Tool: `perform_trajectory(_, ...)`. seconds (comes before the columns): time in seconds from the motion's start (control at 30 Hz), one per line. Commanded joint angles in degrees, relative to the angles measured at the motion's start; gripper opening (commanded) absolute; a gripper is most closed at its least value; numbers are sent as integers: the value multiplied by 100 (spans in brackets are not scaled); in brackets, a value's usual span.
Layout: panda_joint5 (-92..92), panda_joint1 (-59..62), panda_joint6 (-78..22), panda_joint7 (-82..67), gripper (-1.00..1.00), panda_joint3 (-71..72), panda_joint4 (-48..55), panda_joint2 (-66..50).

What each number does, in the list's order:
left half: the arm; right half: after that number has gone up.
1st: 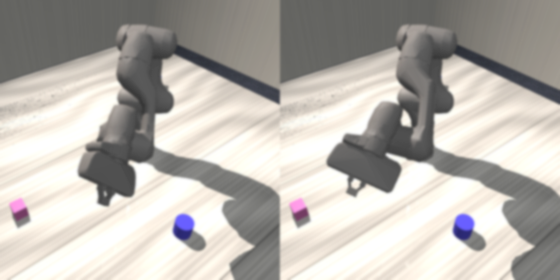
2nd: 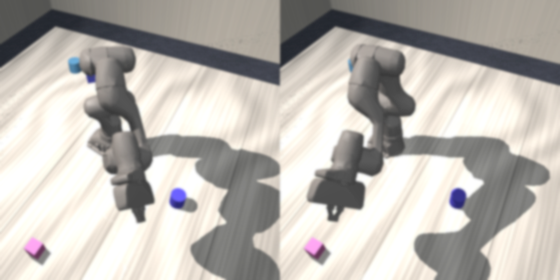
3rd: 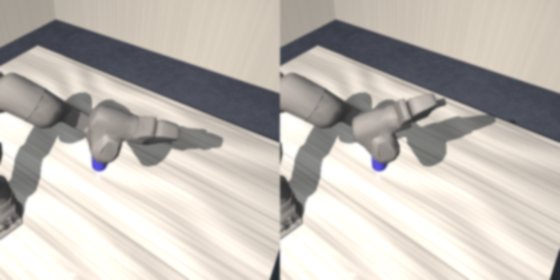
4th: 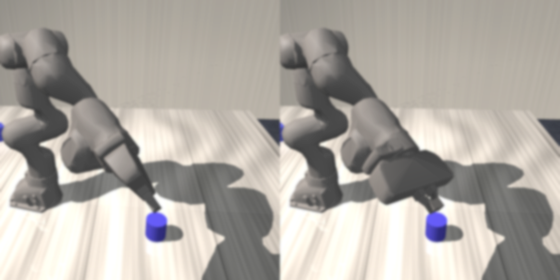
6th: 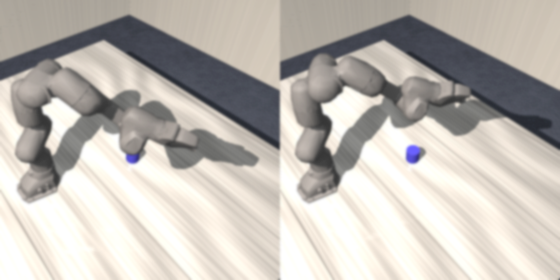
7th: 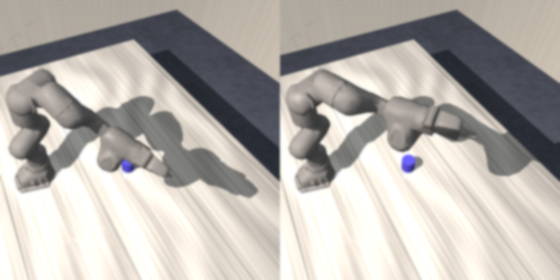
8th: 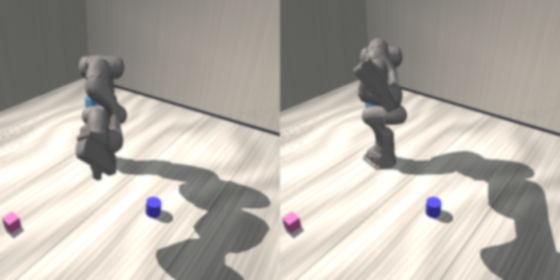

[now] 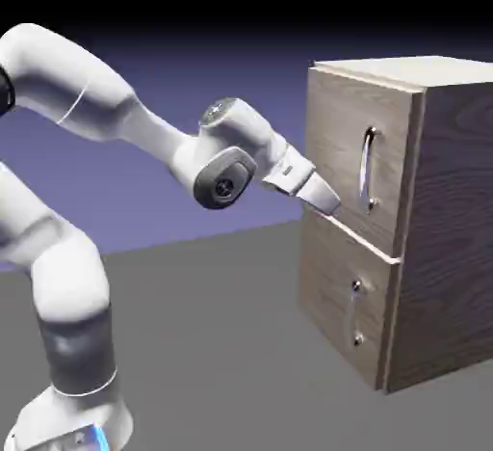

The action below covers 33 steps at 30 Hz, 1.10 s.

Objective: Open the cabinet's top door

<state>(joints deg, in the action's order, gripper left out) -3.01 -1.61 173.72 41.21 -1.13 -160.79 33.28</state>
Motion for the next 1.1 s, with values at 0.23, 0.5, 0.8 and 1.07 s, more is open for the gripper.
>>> perform_trajectory(0.23, -1994, -610, -193, -828, 0, -751, 137, 412)
perform_trajectory(0.5, -3987, -1219, -387, -1656, 0, -1502, 275, 824)
perform_trajectory(0.8, -6230, -1905, -604, -2588, 0, -2346, 429, 1288)
perform_trajectory(1.07, -8223, -2515, -797, -3416, 0, -3097, 566, 1700)
